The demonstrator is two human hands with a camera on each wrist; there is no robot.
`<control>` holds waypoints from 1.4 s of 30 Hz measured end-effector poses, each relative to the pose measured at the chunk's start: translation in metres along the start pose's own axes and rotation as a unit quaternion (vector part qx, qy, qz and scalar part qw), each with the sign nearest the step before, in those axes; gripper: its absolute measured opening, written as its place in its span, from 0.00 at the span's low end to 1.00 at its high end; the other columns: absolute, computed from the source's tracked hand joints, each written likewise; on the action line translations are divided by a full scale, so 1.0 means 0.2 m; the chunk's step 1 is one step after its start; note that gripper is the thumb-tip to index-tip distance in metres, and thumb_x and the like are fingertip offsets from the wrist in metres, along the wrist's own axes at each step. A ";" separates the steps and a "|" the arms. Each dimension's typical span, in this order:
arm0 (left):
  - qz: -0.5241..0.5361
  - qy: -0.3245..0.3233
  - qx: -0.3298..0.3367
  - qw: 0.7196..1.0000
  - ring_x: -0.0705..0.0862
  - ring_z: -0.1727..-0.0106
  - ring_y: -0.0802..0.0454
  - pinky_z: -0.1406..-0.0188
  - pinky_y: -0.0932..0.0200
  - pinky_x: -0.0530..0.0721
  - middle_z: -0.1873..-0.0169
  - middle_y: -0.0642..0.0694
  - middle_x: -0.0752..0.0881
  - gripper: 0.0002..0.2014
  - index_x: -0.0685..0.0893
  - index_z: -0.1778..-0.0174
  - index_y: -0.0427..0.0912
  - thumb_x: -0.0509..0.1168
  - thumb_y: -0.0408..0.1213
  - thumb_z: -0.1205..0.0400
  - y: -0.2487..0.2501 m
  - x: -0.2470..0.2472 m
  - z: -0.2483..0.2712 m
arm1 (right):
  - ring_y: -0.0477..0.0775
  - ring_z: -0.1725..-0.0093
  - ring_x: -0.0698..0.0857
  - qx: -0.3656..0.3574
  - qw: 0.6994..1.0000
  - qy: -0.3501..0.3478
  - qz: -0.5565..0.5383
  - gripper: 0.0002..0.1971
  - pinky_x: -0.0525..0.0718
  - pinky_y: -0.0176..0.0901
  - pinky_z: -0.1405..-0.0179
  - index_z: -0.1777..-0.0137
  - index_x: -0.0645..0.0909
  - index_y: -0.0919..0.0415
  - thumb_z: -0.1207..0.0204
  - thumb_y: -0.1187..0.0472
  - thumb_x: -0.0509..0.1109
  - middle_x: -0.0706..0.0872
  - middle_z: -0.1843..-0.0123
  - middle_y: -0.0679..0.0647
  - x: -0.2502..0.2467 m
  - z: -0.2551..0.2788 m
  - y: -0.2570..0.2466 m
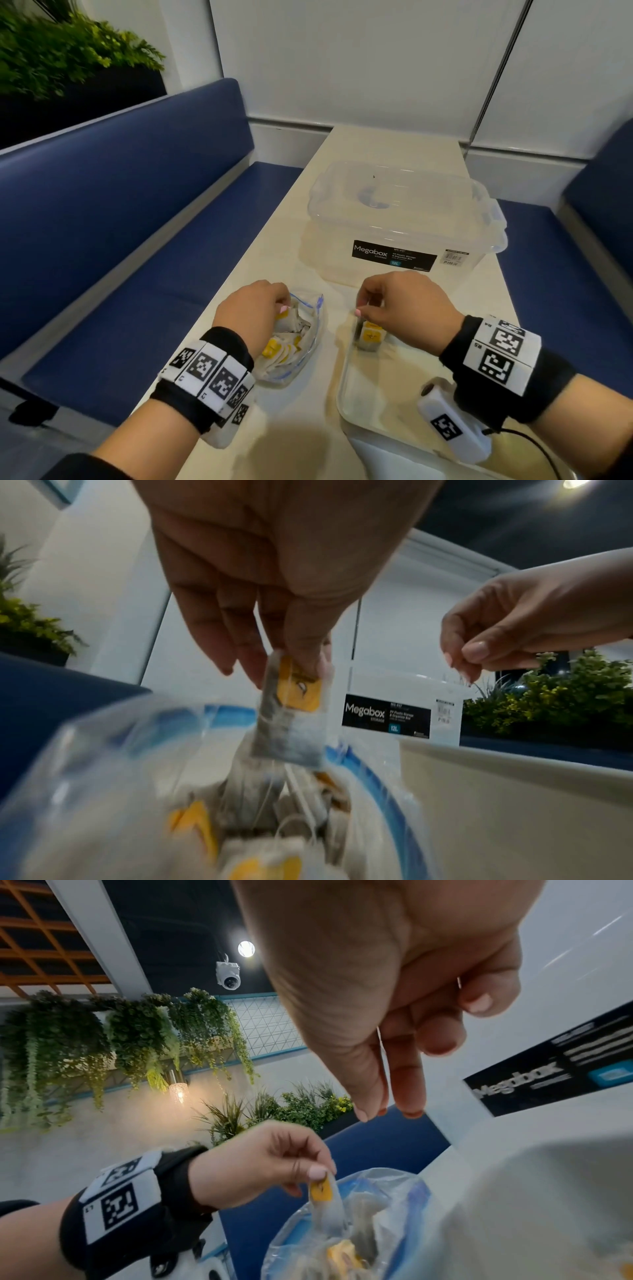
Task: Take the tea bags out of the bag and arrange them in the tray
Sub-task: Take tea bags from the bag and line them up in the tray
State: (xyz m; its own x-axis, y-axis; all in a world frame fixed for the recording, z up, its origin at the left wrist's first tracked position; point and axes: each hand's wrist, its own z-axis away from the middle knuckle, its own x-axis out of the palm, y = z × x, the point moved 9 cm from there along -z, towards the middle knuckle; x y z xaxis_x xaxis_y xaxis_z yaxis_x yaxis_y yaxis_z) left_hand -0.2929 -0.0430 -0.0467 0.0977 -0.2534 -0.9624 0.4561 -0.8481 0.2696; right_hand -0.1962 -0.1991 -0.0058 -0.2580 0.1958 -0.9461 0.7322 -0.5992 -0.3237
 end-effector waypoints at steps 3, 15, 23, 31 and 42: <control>0.028 0.024 0.022 0.999 0.81 0.50 0.52 0.53 0.59 0.77 0.51 0.53 0.84 0.10 0.84 0.45 0.56 0.58 0.43 0.15 0.07 -0.11 0.03 | 0.46 0.57 0.79 -0.032 0.999 -0.006 -0.034 0.09 0.73 0.40 0.60 0.48 0.82 0.45 0.27 0.49 0.72 0.85 0.56 0.42 0.04 -0.04 -0.11; 0.290 0.123 0.068 0.947 0.86 0.58 0.62 0.52 0.64 0.84 0.61 0.56 0.87 0.17 0.75 0.42 0.57 0.71 0.43 0.24 0.24 -0.35 0.16 | 0.45 0.74 0.85 -0.034 0.941 0.032 -0.335 0.11 0.85 0.39 0.70 0.62 0.80 0.51 0.31 0.68 0.76 0.85 0.68 0.50 0.05 -0.07 -0.19; 0.308 0.123 0.059 0.942 0.86 0.61 0.64 0.60 0.75 0.80 0.64 0.57 0.89 0.15 0.76 0.44 0.55 0.71 0.39 0.23 0.19 -0.32 0.13 | 0.44 0.68 0.84 -0.038 0.955 0.071 -0.285 0.08 0.80 0.35 0.66 0.62 0.80 0.48 0.30 0.58 0.77 0.85 0.63 0.44 -0.02 -0.04 -0.19; 0.322 0.132 0.048 0.936 0.85 0.53 0.66 0.55 0.75 0.78 0.56 0.61 0.87 0.15 0.78 0.42 0.55 0.71 0.43 0.23 0.14 -0.30 0.15 | 0.37 0.69 0.78 -0.053 0.982 0.062 -0.172 0.04 0.72 0.28 0.66 0.62 0.83 0.49 0.28 0.56 0.75 0.87 0.62 0.44 -0.13 -0.07 -0.18; 0.296 0.024 0.067 0.953 0.83 0.53 0.66 0.52 0.77 0.76 0.57 0.61 0.86 0.13 0.79 0.52 0.59 0.72 0.37 0.25 0.15 0.03 0.21 | 0.45 0.63 0.80 0.053 0.994 -0.081 0.042 0.04 0.75 0.38 0.63 0.65 0.84 0.48 0.31 0.55 0.76 0.79 0.72 0.40 0.05 -0.06 0.16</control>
State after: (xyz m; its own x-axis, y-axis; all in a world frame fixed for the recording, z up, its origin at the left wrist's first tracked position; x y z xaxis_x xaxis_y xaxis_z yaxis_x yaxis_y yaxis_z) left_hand -0.3163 -0.0899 -0.0430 0.3445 -0.6861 -0.6407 0.1920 -0.6166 0.7635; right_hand -0.1676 -0.2082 -0.0256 -0.3031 0.0182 -0.9528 0.6868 -0.6890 -0.2317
